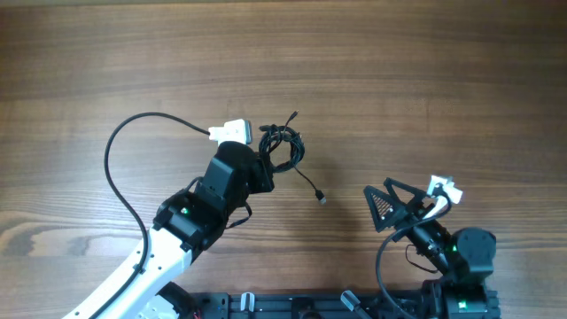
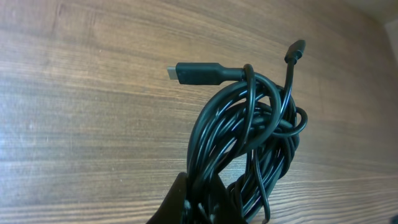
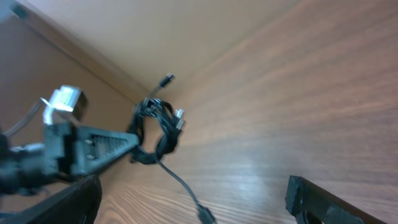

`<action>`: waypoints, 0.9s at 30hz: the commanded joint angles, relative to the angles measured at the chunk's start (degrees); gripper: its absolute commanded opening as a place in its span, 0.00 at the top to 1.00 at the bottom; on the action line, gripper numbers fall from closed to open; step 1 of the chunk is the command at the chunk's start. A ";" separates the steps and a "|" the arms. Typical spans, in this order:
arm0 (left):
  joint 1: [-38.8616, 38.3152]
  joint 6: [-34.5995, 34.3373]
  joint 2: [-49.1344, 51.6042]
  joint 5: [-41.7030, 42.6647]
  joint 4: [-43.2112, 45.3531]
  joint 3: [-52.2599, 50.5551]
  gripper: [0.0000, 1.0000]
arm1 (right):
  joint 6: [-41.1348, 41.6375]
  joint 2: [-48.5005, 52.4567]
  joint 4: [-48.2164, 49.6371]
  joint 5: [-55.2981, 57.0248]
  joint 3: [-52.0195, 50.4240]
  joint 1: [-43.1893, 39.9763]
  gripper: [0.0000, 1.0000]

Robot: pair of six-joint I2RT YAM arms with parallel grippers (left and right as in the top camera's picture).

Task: Untangle cables
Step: 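Lift the bundle with the left gripper and bring the right gripper toward it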

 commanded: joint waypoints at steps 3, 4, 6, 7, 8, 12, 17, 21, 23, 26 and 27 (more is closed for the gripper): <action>1.20 -3.39 -0.39 9.05 4.35 1.27 0.96 | -15.23 17.64 -2.69 -7.43 8.55 0.20 0.00; 2.27 -3.39 -0.39 12.72 5.77 1.27 0.96 | -15.08 22.23 -0.52 -12.02 8.72 0.20 0.00; 5.60 -3.78 -0.37 19.54 6.43 1.27 0.96 | -12.76 30.36 5.35 -21.70 8.72 0.20 0.00; 7.80 -4.83 -0.37 23.39 6.45 1.27 0.96 | -10.03 34.77 8.66 -24.65 8.72 0.48 0.01; 10.03 -5.31 -0.37 27.15 6.71 1.27 0.96 | -8.81 39.34 12.26 -26.88 8.70 1.18 0.01; 11.63 -5.22 -0.37 29.38 6.78 1.27 0.96 | -5.79 50.03 27.61 -29.88 8.70 5.53 0.07; 11.63 -5.53 -0.37 31.41 6.69 1.27 0.96 | 1.27 59.54 37.16 -24.20 8.70 8.76 0.49; 11.63 -5.49 -0.37 30.10 6.69 1.27 0.96 | 5.44 60.37 40.81 -29.83 8.70 8.74 0.91; 11.58 -5.53 -0.15 28.15 6.71 1.27 0.96 | 6.82 60.37 44.19 -32.92 8.70 8.74 0.94; 11.47 -8.15 0.39 28.20 6.84 1.27 0.96 | 3.69 60.37 45.48 -33.03 8.70 8.74 0.46; 11.47 -8.13 0.42 28.26 6.86 1.27 0.96 | 0.31 60.39 45.33 -32.57 8.70 8.74 0.40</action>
